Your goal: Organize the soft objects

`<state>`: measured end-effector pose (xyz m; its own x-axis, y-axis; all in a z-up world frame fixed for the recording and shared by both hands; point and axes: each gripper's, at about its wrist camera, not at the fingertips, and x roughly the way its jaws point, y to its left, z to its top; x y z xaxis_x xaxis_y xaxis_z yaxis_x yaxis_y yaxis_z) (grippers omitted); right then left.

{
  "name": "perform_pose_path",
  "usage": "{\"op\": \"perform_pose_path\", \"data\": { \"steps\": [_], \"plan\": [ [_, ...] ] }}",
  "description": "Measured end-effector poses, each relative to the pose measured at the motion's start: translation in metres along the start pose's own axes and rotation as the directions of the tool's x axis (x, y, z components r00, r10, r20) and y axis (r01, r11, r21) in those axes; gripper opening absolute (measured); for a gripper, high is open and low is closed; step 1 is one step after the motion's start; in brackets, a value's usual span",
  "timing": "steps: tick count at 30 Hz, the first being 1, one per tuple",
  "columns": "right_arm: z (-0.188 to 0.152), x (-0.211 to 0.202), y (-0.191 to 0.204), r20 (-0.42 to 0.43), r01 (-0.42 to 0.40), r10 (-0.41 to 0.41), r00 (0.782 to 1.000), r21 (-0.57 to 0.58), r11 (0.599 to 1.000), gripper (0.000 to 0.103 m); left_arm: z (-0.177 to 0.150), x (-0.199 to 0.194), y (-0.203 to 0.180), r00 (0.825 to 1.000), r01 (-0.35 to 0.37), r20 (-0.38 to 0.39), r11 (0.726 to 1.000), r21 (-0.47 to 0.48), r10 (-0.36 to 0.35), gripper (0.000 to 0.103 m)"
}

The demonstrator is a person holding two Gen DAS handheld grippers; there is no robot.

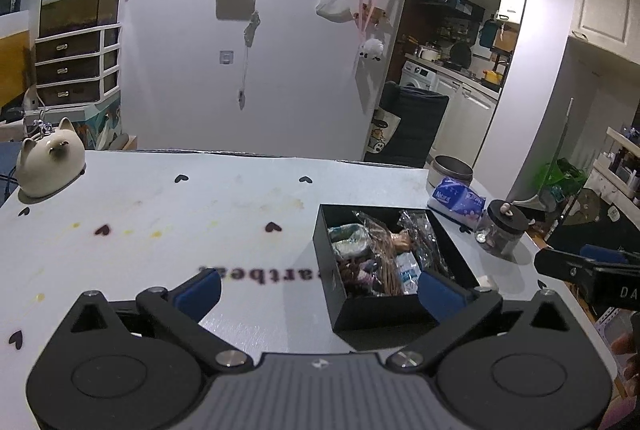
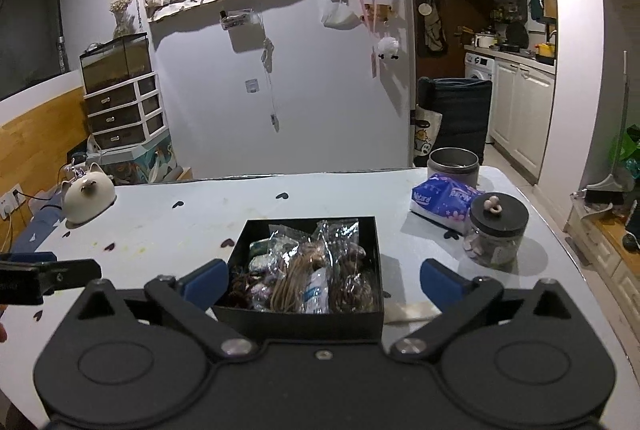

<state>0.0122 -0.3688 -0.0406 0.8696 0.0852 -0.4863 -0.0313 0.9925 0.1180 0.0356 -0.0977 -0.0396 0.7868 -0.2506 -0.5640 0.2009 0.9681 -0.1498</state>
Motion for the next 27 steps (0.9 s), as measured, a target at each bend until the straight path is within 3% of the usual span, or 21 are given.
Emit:
{"op": "perform_pose_path", "data": {
  "steps": [27],
  "plan": [
    [-0.020,-0.033,0.021,0.013,0.000,0.000,1.000,-0.016,1.000,0.103,-0.019,-0.025,0.009,1.000,-0.014,0.006,1.000,0.022,0.014,0.103]
  ]
}}
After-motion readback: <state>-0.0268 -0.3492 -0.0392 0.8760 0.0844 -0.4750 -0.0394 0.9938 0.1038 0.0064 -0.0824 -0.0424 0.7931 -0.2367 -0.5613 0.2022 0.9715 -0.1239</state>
